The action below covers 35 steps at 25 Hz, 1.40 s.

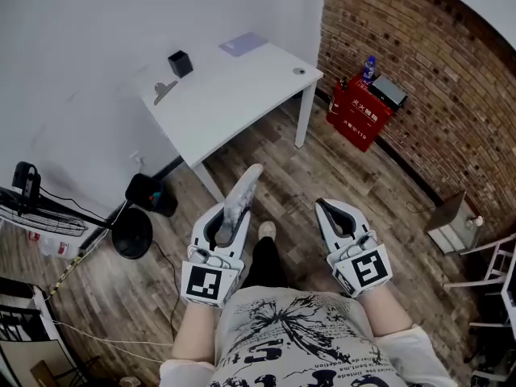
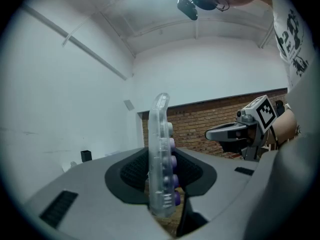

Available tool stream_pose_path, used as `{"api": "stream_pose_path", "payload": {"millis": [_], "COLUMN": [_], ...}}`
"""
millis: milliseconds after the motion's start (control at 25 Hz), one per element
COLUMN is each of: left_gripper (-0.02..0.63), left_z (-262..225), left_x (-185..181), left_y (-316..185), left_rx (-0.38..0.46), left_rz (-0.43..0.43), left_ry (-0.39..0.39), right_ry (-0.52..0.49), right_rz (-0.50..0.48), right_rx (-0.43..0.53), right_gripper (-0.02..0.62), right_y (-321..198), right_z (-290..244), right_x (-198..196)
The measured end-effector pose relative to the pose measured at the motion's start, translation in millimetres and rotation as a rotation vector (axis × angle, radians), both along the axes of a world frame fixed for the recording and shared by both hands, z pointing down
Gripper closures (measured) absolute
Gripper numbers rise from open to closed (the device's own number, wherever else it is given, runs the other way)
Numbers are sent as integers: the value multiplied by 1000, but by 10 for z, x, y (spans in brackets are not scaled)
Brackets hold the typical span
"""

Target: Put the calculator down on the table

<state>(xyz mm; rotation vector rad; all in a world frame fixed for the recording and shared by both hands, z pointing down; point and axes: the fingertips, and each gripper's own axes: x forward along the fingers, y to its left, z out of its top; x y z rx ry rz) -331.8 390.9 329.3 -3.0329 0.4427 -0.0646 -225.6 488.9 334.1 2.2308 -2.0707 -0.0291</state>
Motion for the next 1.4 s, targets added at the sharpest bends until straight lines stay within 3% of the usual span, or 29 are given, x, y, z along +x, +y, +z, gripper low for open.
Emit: {"api": "stream_pose_path", "payload": {"millis": [80, 240, 400, 560, 880, 1160, 1400], "left_gripper": [462, 462, 462, 462, 462, 462, 462], "left_z": [39, 211, 167, 192, 105, 204, 350], "left_x": [123, 440, 860, 1277, 1964, 2275, 2496], "left_y": [-185, -717, -1431, -2180, -3473, -4009, -4395], "left_rx": [-7, -33, -69, -73, -77, -102, -87], "left_rz": [-6, -8, -19, -14, -20, -58, -157], "left_ry": [21, -11, 19, -31, -8, -32, -63], "right_ry": [-7, -14, -19, -2, 20, -15, -24], "right_rz": [2, 4, -5, -20, -28, -54, -168], "right_rx": [-10, -40, -76, -97, -109, -131, -127], "right_gripper": [581, 581, 581, 581, 581, 580, 581], "right_y": [-201, -730, -1416, -2183, -3503, -4155, -4794], "right_z": [74, 202, 212, 153, 108, 213, 337], "right_x": [121, 460, 880, 1326, 1990, 2401, 2701]}}
